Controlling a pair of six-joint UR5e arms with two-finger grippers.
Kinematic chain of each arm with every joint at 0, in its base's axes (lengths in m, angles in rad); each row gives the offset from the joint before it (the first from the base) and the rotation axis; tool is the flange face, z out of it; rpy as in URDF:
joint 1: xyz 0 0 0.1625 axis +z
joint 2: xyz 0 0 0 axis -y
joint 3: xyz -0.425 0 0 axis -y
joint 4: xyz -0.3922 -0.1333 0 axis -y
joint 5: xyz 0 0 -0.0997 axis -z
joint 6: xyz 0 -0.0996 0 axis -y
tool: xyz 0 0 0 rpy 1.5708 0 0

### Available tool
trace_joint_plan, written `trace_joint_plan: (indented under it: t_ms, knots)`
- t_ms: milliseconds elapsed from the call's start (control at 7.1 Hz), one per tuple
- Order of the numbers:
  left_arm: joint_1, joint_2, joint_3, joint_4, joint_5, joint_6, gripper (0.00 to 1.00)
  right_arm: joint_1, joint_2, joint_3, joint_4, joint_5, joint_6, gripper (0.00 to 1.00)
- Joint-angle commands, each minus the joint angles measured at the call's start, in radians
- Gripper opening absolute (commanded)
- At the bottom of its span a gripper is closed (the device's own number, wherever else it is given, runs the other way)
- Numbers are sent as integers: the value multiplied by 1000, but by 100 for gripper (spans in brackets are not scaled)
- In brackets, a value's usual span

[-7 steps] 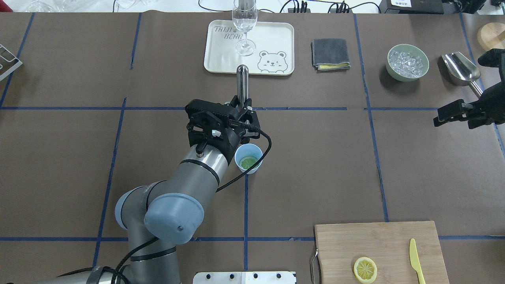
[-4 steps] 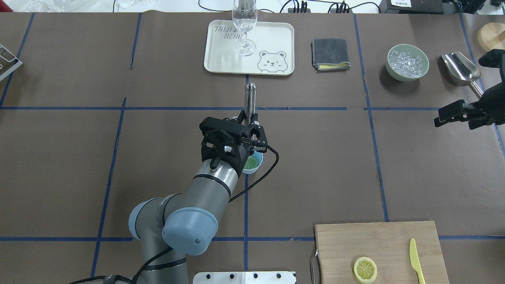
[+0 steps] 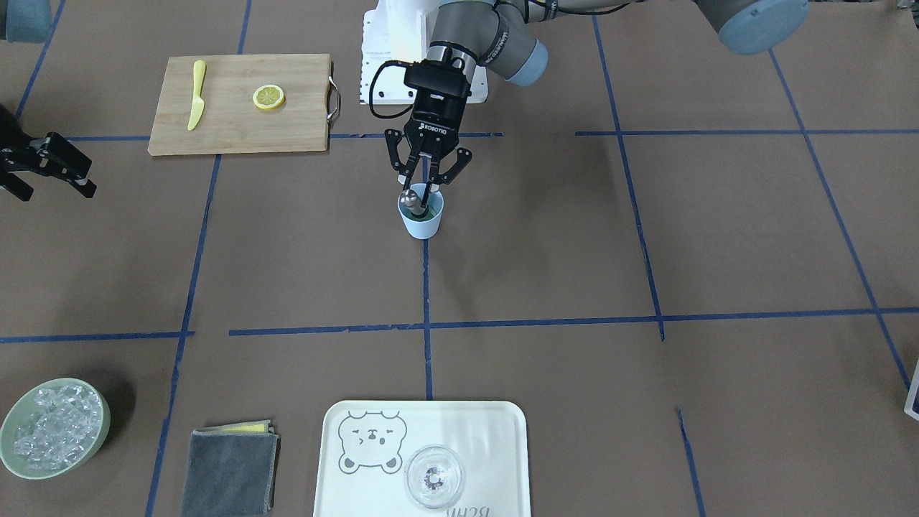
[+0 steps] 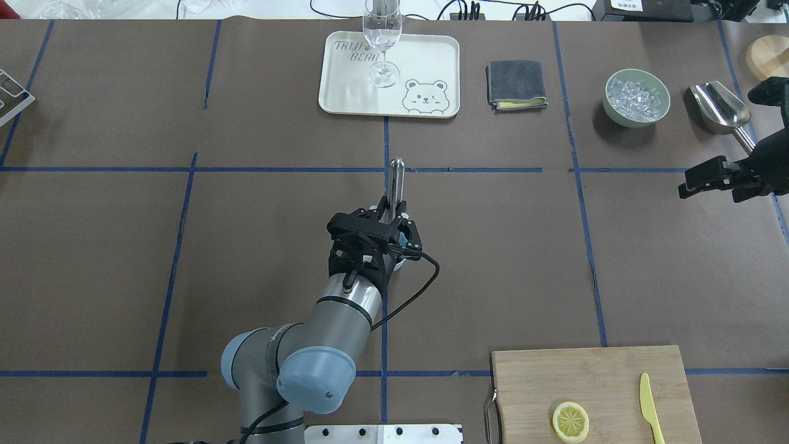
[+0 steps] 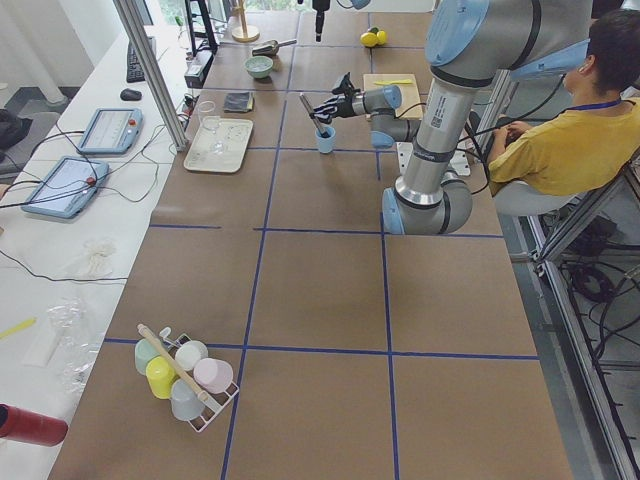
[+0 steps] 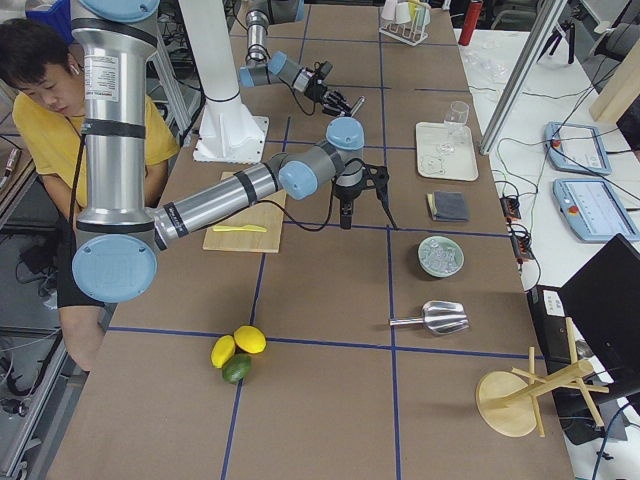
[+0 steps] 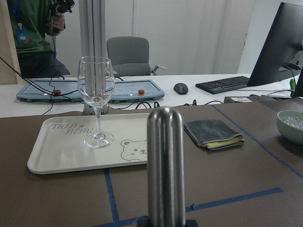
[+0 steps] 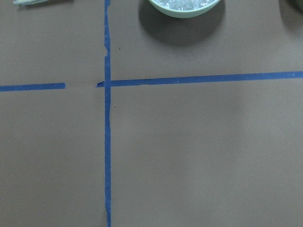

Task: Squeeze lemon into cup
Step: 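Push the muddler down into the cup onto the lemon slice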

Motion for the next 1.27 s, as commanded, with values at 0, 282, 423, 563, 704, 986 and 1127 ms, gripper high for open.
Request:
trace_joint_plan:
  t_ms: [0, 282, 423, 563, 704, 986, 1127]
  knots:
    - [8, -1, 15, -2, 1, 1, 0, 0, 1, 1, 0, 0, -1, 100]
    - [8, 1, 13, -2, 1, 7, 0, 0, 1, 2, 0, 2, 1, 100]
    - [8, 1, 13, -2, 1, 9, 0, 0, 1, 2, 0, 2, 1, 100]
    - [8, 1, 6, -2, 0, 12, 0, 0, 1, 2, 0, 2, 1, 100]
    - [8, 4, -43, 0, -12, 35, 0, 2, 2, 2, 0, 2, 1, 100]
    - [0, 2, -161, 10, -13, 203, 0, 14, 2, 2, 0, 21, 1, 100]
    - [-23, -2, -210, 12, -37, 216, 0, 15, 2, 2, 0, 21, 1, 100]
